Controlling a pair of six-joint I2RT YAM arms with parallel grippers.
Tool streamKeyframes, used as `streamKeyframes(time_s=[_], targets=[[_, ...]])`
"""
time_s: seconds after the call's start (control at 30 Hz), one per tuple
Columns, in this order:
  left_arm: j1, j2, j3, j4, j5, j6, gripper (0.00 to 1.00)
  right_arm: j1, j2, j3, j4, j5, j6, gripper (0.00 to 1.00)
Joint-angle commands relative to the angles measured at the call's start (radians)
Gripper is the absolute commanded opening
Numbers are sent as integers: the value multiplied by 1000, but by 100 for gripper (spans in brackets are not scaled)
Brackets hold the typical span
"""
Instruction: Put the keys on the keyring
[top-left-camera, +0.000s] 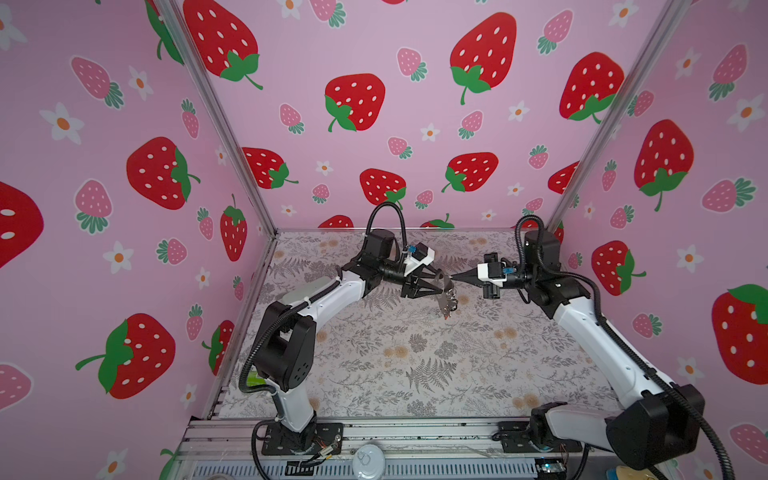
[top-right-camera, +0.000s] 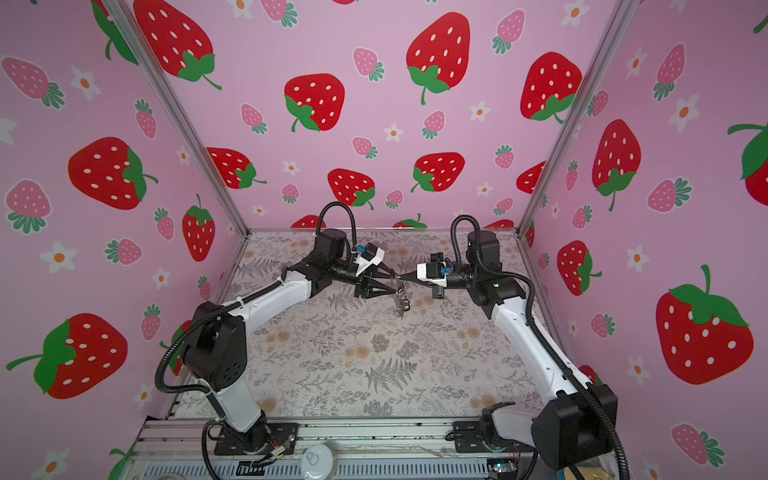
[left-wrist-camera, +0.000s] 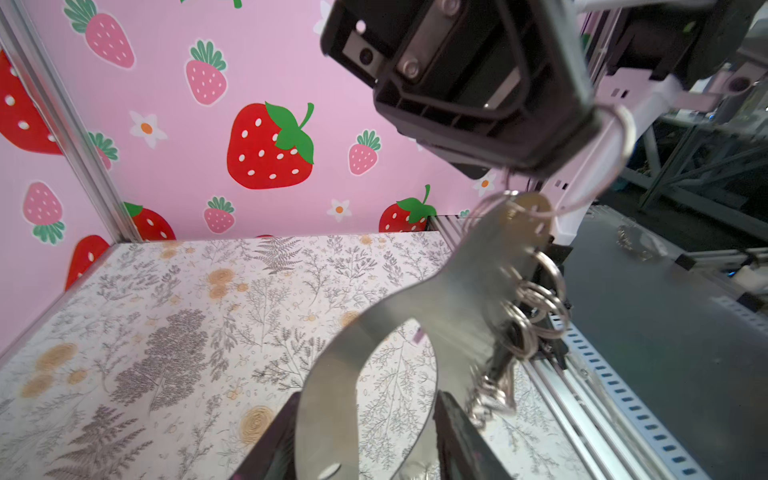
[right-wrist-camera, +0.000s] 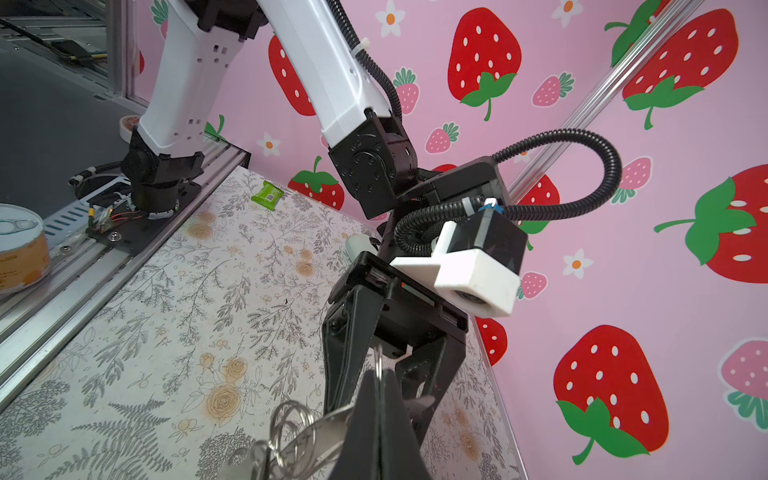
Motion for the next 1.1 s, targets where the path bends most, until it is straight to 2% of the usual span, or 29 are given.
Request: streamKeyframes(time_s=[0.0, 0.27, 0.43, 0.53, 0.7, 0.87, 0.93, 1.07], targets=[[-5, -13, 24, -50, 39, 55, 41, 4, -3, 33, -13, -12, -40, 0], [-4, -47, -3, -70, 14, 69, 22, 2, -5, 22, -7, 13, -44, 0], [2, -68, 8, -144, 2, 112, 15, -4, -24, -7, 6, 52, -62, 0], [4, -70, 45, -254, -5, 166, 11, -5, -40, -49, 52, 88, -55, 0], [4, -60, 159, -543, -36, 264, 0, -3, -64, -138, 154, 134, -27, 3], [3, -63, 246, -742, -112, 298, 0, -4, -90, -246, 262, 177, 2, 7], [-3, -67, 269, -793, -154, 294, 0, -4, -95, -282, 287, 178, 1, 12], [-30, -61, 340, -933, -277, 315, 0, -4, -100, -347, 378, 178, 54, 18]])
